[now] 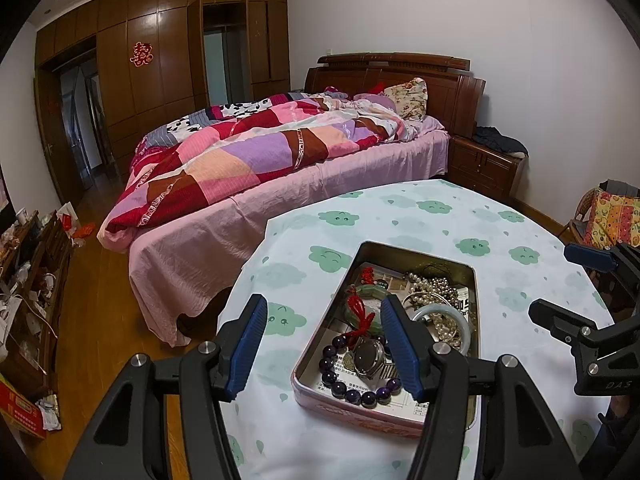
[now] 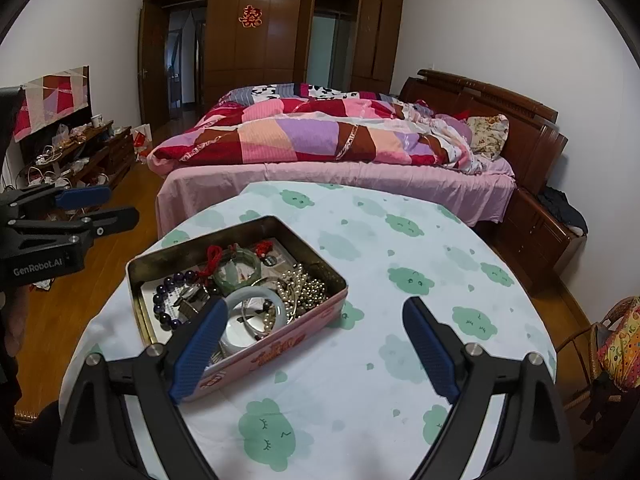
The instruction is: Organize jewelry
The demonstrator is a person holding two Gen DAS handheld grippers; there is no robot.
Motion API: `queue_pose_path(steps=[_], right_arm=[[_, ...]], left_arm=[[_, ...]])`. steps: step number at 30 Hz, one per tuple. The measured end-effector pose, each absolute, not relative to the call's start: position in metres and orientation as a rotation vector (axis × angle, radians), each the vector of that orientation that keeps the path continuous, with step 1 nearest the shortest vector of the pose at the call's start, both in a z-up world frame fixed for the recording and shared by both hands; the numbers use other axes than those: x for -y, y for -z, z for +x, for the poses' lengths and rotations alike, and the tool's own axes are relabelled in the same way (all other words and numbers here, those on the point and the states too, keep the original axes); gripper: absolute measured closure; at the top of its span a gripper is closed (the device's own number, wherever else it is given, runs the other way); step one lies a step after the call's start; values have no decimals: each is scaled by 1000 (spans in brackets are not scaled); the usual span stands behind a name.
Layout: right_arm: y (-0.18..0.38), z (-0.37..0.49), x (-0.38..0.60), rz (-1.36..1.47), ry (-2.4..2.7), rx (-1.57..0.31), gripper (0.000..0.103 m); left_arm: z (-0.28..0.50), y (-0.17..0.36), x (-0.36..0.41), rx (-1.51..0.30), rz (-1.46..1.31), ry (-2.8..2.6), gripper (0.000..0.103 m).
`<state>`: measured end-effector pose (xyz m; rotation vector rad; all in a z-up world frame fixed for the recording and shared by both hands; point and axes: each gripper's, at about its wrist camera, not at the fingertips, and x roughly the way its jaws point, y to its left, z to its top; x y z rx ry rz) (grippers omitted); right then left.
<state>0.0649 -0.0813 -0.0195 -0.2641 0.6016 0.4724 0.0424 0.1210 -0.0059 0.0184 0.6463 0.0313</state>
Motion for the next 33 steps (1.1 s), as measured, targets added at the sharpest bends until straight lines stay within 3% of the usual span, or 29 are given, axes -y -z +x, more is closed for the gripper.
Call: queue_pose_path(steps=[33], right_arm=[[20,65,80,-267,-470,-602,12]], left_arm=[[44,14,-128,-663,11,-59,42]])
